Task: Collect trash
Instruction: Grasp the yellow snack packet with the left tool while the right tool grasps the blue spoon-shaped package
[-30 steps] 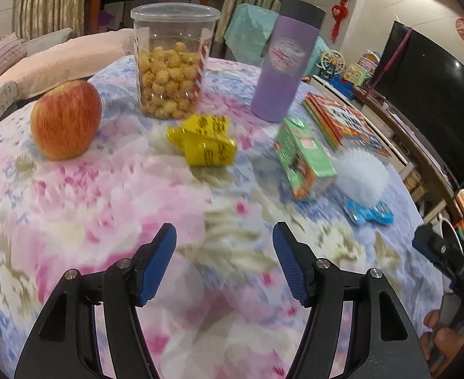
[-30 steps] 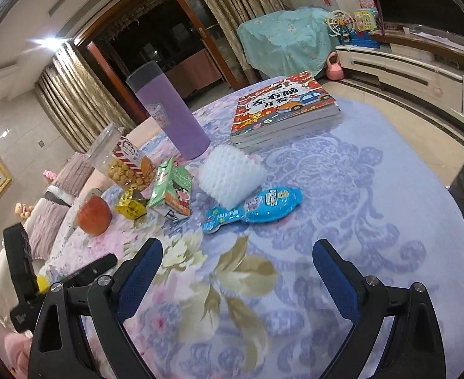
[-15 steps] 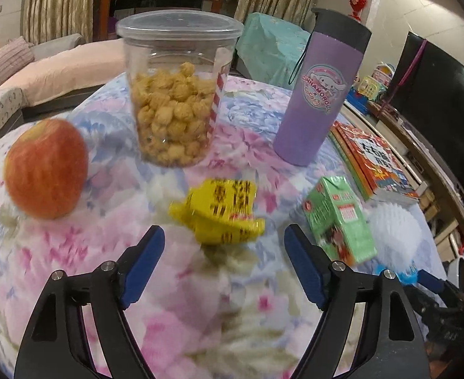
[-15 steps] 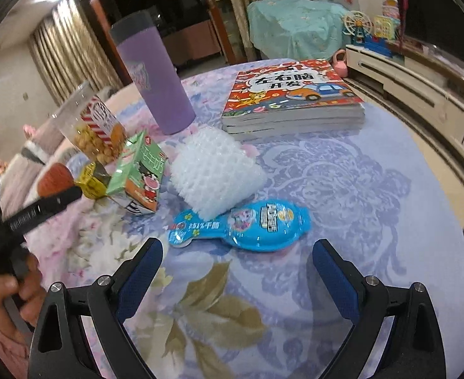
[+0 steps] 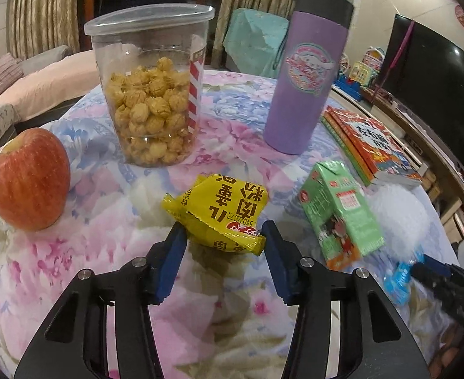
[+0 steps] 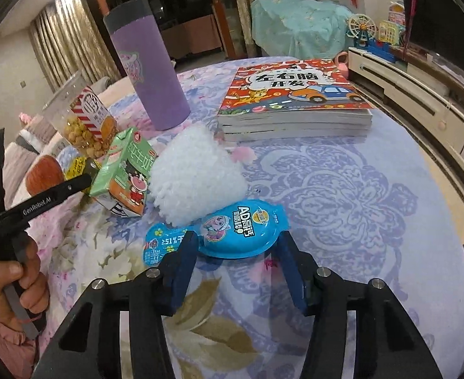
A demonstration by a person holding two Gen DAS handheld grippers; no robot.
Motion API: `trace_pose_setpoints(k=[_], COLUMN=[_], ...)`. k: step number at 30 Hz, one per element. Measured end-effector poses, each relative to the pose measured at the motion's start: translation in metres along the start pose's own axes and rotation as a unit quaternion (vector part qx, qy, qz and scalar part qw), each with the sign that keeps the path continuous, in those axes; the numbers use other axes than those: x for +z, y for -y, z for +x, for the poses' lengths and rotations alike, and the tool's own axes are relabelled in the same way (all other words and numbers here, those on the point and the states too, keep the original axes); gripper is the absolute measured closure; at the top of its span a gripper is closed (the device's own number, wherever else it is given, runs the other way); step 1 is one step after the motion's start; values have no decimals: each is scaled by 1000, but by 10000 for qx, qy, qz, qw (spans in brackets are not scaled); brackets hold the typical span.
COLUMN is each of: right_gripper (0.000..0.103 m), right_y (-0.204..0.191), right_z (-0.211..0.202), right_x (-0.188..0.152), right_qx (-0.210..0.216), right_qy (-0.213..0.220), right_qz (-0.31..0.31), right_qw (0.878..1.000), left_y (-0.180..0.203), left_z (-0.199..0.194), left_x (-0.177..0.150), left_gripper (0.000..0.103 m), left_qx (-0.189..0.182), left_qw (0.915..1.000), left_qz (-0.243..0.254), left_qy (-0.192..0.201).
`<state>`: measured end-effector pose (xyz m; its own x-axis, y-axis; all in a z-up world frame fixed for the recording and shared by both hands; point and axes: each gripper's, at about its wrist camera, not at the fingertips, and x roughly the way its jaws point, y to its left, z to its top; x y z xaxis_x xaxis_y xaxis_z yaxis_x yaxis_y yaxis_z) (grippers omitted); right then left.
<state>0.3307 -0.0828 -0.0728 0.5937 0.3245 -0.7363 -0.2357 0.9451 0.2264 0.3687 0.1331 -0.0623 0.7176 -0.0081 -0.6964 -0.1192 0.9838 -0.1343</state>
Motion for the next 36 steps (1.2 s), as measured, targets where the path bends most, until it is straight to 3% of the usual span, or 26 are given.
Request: trace_pose_setpoints(k=[1, 2, 3, 8, 10, 11, 13, 14, 21, 23, 25, 36], right_gripper=[57, 86, 103, 102, 93, 87, 52, 48, 49, 59, 92, 99], right_y=[0, 1, 3, 5, 6, 8, 8, 5, -24, -28, -26, 0], right_z=[-2, -5, -7, -18, -21, -23, -25, -25, 6, 6, 3, -70], right_x=[-1, -3, -6, -20, -21, -21, -19, -17, -8, -8, -10, -47], right_qx=[48, 106, 191, 310, 394, 488, 602, 548, 32, -184, -152, 377], right_qy=[20, 22, -21, -39, -35, -25, 39, 78, -156, -132, -136, 290], right_qz=[11, 28, 101, 208, 297, 401, 558, 543, 145, 23, 77, 513], right_qw=[10000, 9999, 9998, 9993, 9988, 9980, 9966, 9970, 9998, 9997, 9998, 9975], left_y=[1, 1, 1, 6, 9, 10, 12, 13, 21, 25, 29, 74], left_z=[-3, -6, -10, -32, -41, -46, -54, -60, -81, -85, -90, -112], left_x=[-3, -6, -9, -29, -36, -40, -45, -49, -64, -67, -70, -91], left_gripper=[54, 55, 55, 55, 55, 55, 55, 55, 55, 55, 55, 55], left_qx=[-12, -36, -66, -221, -299, -347, -416, -457, -634, -698, -783, -1250], left_qw=[10000, 10000, 10000, 9997, 9995, 9993, 9990, 9988, 9979, 9975, 9969, 9917], left_qz=[12, 7, -11, -63, -98, -115, -143, -146, -101, -61, -34, 268], left_qy=[-3, -7, -11, -38, -47, -46, -37, -33, -55, -62, -72, -151])
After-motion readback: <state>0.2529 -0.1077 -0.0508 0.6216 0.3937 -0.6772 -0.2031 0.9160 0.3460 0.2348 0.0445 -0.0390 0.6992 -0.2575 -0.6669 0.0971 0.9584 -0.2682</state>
